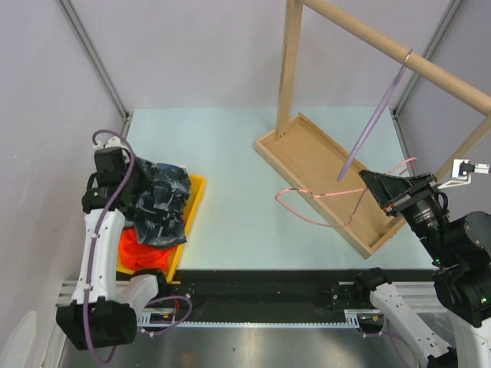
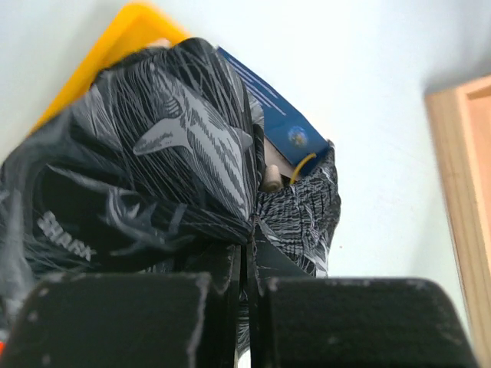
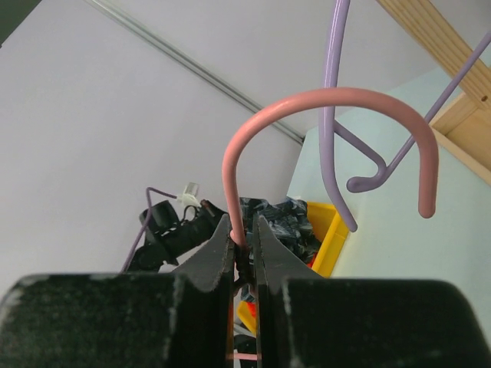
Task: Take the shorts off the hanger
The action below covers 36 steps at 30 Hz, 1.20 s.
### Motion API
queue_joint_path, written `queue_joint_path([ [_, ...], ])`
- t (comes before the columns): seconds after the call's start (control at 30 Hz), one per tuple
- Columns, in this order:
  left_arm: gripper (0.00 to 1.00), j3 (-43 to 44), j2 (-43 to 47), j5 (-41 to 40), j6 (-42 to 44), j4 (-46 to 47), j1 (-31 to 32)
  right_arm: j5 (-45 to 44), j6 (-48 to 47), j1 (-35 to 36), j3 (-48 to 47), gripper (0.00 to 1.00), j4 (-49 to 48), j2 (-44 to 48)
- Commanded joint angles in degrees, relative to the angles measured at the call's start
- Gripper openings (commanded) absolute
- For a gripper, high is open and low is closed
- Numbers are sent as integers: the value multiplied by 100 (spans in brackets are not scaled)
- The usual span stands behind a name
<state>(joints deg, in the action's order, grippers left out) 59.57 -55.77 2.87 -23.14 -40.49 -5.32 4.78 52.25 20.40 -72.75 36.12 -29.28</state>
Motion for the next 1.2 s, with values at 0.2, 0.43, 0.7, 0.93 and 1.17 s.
queue_joint_path([
  [0.2,0,-1711,-118,987,-718,1368,-575,-29,40,8,-55,0,-246,-17],
  [0.43,0,-2090,127,1180,-842,1466,-610,-20,13,16,-55,0,-219,-43],
  [0.7,99,-1353,1392,1567,-684,1070,-602,-20,-74,8,-55,0,-219,-61],
  [0.93,100,-499,2026,2970,-972,1426,-558,-47,-241,25,-55,0,-202,-52],
  [1.17,100,193,2114,3186,-1852,2713,1382,-29,-627,16,-55,0,-193,-8],
])
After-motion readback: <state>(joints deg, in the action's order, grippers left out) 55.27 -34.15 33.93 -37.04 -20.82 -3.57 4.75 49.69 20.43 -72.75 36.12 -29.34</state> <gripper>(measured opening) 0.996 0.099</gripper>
